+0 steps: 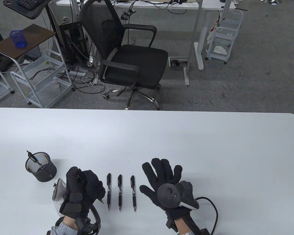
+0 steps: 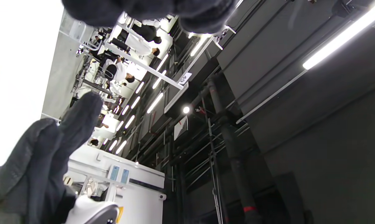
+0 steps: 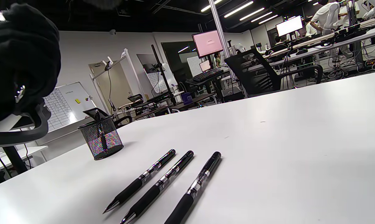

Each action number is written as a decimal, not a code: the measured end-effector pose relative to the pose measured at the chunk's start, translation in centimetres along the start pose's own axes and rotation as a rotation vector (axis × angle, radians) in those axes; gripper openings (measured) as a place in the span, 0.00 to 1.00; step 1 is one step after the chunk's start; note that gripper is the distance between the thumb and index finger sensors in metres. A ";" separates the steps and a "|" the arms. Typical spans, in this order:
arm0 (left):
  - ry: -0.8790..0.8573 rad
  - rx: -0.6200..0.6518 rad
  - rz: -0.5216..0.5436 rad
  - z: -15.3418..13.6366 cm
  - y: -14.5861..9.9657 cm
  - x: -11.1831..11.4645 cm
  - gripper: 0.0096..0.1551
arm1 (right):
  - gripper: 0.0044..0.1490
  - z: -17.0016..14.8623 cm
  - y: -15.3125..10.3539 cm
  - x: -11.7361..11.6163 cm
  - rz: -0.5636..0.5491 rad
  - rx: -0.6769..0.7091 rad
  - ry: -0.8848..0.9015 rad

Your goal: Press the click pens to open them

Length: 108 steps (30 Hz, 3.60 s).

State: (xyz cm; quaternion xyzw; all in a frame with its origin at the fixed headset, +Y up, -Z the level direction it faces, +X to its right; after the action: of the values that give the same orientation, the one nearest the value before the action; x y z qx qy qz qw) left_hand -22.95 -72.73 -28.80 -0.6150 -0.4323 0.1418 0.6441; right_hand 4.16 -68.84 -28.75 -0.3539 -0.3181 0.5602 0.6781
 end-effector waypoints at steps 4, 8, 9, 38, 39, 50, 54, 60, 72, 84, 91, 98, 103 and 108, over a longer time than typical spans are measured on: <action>-0.007 -0.001 0.007 -0.1 0.0 -0.1 0.46 | 0.48 0.0 0.0 0.0 0.001 -0.001 0.000; -0.011 -0.001 0.010 -0.1 -0.1 -0.1 0.46 | 0.48 -0.1 0.0 -0.1 0.003 -0.002 0.000; -0.009 -0.001 0.010 -0.1 -0.1 -0.1 0.46 | 0.48 -0.1 0.0 0.0 0.004 -0.002 0.000; 0.265 -0.037 0.090 1.1 -0.1 -0.1 0.43 | 0.48 -0.1 0.0 0.0 0.004 -0.002 0.004; 0.286 -0.041 0.093 1.1 -0.1 -0.1 0.42 | 0.48 -0.1 0.0 0.0 0.003 -0.002 0.004; 0.794 -0.095 0.274 2.3 0.4 -0.8 0.28 | 0.48 -0.3 -0.1 0.0 0.003 -0.005 0.009; 1.085 -0.200 0.352 2.5 0.4 -1.8 0.27 | 0.48 -0.4 -0.1 0.1 -0.002 -0.005 0.014; 1.291 -0.312 0.478 1.8 0.4 -3.7 0.27 | 0.48 -0.6 -0.1 0.0 -0.002 -0.006 0.023; 1.691 -0.630 0.587 -1.9 1.8 -7.9 0.29 | 0.48 -0.6 -0.1 -0.1 0.001 0.002 0.033; 1.698 -0.891 0.589 -3.5 3.7 -10.1 0.29 | 0.48 -0.7 -0.1 0.0 0.000 -0.001 0.038; 1.651 -0.982 0.599 -3.7 3.9 -10.5 0.31 | 0.48 -0.7 -0.1 -0.1 0.003 -0.003 0.031; 1.626 -0.989 0.580 -3.8 3.6 -10.6 0.35 | 0.48 -0.6 -0.1 -0.1 0.008 -0.002 0.024; 1.626 -0.999 0.567 -3.8 3.6 -10.5 0.35 | 0.48 -0.6 -0.1 -0.1 0.008 -0.004 0.025; 1.609 -1.012 0.567 -3.9 3.6 -10.5 0.36 | 0.48 -0.6 -0.1 0.0 0.002 -0.003 0.027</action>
State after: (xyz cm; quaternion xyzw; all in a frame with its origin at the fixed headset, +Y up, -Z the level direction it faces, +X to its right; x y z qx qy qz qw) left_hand -25.04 -82.08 -35.57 -0.8111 0.2873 -0.3707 0.3494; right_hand 4.69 -68.93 -29.01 -0.3627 -0.3096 0.5556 0.6811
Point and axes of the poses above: the tracker on the back of each hand, its own z axis roughly to the thumb side, its own y axis roughly from the wrist to the fingertips, x = y × z, the point moved 4 cm from there along y, roughly from the wrist to the fingertips, and after that the axes turned 15 degrees about -y, right-handed, at the moved point
